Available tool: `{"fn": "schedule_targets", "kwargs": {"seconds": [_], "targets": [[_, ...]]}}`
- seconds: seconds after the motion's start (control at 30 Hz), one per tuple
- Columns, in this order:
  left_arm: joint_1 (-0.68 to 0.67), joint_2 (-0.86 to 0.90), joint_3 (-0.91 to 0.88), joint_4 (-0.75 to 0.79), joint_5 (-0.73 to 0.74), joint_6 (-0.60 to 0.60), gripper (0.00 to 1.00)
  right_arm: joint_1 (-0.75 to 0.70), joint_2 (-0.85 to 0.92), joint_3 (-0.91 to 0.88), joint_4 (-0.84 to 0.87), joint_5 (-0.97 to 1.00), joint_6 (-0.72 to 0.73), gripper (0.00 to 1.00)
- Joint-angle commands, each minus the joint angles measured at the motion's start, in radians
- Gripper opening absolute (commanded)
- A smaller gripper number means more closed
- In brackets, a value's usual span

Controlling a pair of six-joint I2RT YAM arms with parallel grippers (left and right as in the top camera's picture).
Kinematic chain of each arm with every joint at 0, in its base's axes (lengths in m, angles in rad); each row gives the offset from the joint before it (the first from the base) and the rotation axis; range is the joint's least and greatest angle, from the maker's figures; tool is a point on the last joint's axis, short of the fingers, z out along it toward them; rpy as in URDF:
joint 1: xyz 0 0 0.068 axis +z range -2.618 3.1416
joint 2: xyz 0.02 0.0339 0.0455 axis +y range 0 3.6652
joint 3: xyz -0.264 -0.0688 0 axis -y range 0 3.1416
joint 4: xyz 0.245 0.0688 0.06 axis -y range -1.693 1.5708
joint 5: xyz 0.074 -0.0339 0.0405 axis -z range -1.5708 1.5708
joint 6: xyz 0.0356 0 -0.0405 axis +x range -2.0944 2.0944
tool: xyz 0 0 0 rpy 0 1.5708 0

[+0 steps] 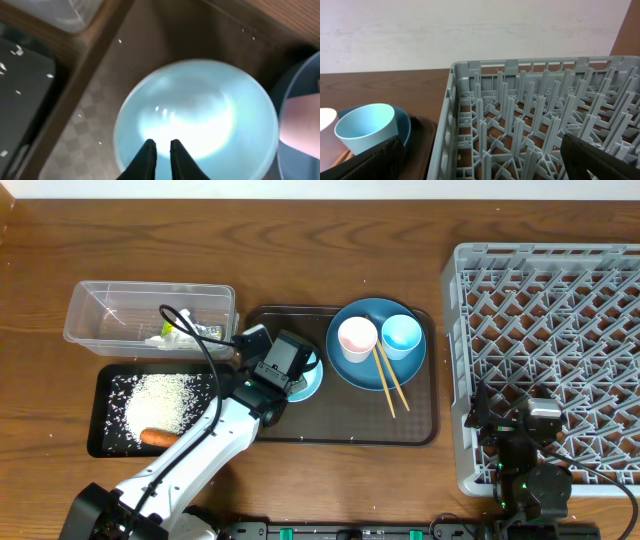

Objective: Sort waste into correct bins and load items into the dishwasher rack
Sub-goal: 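Bring the empty bowl right and set it on the brown tray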

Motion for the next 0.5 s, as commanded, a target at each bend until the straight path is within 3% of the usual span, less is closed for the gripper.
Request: {"fn": "schedule_targets", "kwargs": {"seconds": [0.0,0.13,0.37,0.47], "targets": [[-0.002,-0.008,0.006,-0.008,0.047,-0.018,0.29,-0.002,-0.001,-0.004,-0.001,-0.001,0.006,0.99],[-0.001,-0.008,0.006,-0.001,0.046,-0.018,0.49,-0.002,-0.001,-0.004,-0.001,-0.001,0.006,0.99],[-0.001,-0.010,0.006,0.082,0.046,-0.018,0.52,-0.002,-0.001,-0.004,-0.001,-0.001,0.006,0.99],[-0.001,-0.010,0.006,0.118,0.046,-0.018,0.60,-0.002,-0.001,-0.004,-0.001,-0.001,0.006,0.99]]}}
